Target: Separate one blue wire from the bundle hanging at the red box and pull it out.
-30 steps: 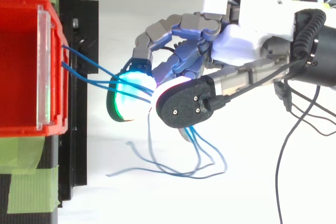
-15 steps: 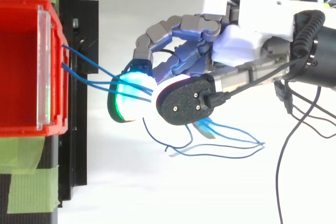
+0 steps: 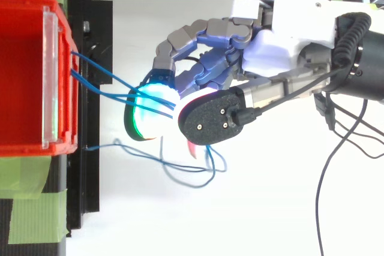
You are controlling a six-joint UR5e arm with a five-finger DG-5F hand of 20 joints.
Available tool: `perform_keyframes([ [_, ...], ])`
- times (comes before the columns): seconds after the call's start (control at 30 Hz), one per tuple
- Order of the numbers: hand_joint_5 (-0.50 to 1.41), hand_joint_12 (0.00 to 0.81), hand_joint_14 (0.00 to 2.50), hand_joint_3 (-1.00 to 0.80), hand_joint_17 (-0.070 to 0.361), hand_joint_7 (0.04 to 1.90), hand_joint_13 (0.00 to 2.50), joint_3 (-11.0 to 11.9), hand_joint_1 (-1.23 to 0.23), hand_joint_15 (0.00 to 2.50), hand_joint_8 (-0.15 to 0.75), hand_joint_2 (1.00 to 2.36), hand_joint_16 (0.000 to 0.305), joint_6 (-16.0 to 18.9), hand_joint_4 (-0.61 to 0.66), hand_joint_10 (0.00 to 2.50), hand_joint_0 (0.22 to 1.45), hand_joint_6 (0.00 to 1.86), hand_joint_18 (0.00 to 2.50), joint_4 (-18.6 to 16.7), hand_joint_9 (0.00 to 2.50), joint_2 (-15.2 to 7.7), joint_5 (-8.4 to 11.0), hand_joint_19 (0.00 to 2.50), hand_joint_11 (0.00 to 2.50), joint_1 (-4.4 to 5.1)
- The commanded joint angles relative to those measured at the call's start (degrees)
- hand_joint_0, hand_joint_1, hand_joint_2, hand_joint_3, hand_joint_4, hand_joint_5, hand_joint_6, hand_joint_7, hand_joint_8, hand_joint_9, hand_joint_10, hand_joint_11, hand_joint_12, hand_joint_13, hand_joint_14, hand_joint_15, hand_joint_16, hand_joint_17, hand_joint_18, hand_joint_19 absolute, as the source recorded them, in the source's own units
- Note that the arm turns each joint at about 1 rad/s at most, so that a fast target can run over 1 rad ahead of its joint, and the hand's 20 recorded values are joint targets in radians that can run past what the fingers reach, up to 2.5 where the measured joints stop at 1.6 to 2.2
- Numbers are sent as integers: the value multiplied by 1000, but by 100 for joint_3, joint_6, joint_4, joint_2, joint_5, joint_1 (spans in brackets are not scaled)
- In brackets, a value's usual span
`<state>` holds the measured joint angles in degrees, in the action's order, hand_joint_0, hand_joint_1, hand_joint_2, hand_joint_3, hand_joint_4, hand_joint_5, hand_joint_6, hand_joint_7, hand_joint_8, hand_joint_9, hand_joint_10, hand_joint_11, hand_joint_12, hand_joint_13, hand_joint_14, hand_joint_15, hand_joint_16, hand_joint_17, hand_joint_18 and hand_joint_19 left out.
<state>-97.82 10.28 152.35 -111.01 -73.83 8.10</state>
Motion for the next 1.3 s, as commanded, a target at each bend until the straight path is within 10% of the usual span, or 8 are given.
perform_keyframes([
  [0.0, -171, 520, 21, -117, 116, 866, 1526, 0, -707, 913, 383, 1021, 52, 0, 204, 12, 611, 844, 765, -3, 683, 0, 0, 285, 356, -2],
  [1.07, -171, 510, 22, -131, 125, 854, 1535, 0, -703, 1071, 381, 1021, 55, -26, 209, 10, 610, 840, 792, 23, 720, 0, 9, 343, 373, -2],
  [1.27, -171, 586, 22, -132, 123, 852, 1301, 0, -706, 725, 379, 1020, 55, -17, 209, 12, 609, 839, 788, 23, 717, 0, 9, 317, 368, -2],
])
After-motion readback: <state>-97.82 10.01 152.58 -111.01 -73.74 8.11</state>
